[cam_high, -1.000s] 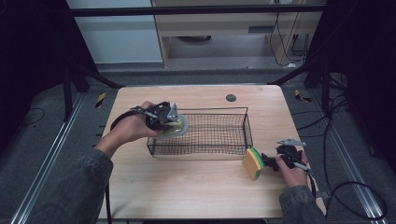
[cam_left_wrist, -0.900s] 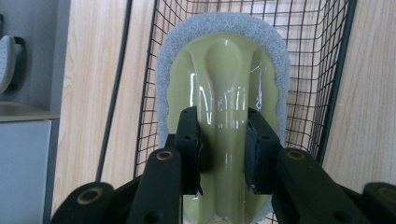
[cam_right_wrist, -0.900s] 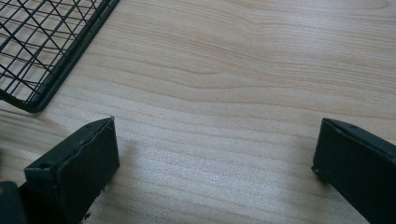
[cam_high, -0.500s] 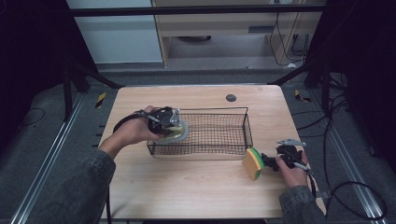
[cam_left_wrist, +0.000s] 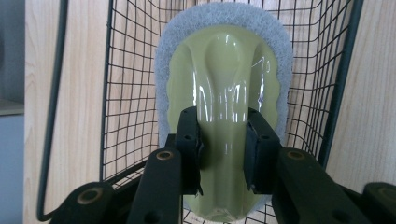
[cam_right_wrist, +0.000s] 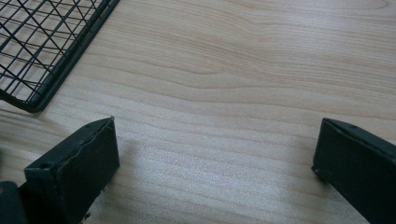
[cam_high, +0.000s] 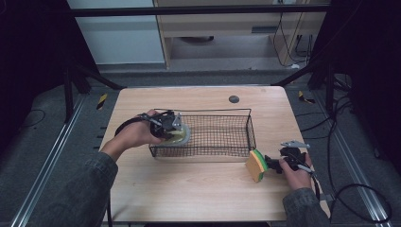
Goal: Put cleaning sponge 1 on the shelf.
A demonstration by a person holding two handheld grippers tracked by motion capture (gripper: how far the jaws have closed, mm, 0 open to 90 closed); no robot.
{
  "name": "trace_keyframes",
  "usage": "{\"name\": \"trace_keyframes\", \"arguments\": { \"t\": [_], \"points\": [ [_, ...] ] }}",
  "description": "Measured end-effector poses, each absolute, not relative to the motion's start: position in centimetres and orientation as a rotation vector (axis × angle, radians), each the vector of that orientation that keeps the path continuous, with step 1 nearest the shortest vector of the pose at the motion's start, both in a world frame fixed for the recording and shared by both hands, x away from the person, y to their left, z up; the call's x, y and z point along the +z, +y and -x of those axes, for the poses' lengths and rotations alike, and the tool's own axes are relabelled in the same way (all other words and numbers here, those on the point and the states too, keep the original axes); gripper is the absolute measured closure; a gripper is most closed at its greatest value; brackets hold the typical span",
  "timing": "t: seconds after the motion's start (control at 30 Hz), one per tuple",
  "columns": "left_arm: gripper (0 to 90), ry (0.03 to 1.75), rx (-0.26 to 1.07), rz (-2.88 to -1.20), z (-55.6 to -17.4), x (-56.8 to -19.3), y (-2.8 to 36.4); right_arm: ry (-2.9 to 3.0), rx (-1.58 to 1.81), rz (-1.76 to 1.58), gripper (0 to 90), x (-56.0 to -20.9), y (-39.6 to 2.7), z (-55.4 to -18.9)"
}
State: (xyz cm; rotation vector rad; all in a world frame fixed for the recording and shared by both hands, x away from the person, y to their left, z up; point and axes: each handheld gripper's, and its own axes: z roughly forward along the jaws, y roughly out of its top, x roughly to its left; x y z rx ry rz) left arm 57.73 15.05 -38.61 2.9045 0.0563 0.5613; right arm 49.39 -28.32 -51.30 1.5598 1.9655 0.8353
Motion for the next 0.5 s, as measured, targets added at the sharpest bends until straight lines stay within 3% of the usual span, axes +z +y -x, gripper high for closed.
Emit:
{"name": "trace_keyframes", "arguments": {
  "t": [0.5],
  "points": [
    [70.4,0.109,0.497,-2.927,-58.5,-40.3,15.0,1.967,0.834,-1.559,0.4,-51.3,-28.3,-49.4]
  ]
}}
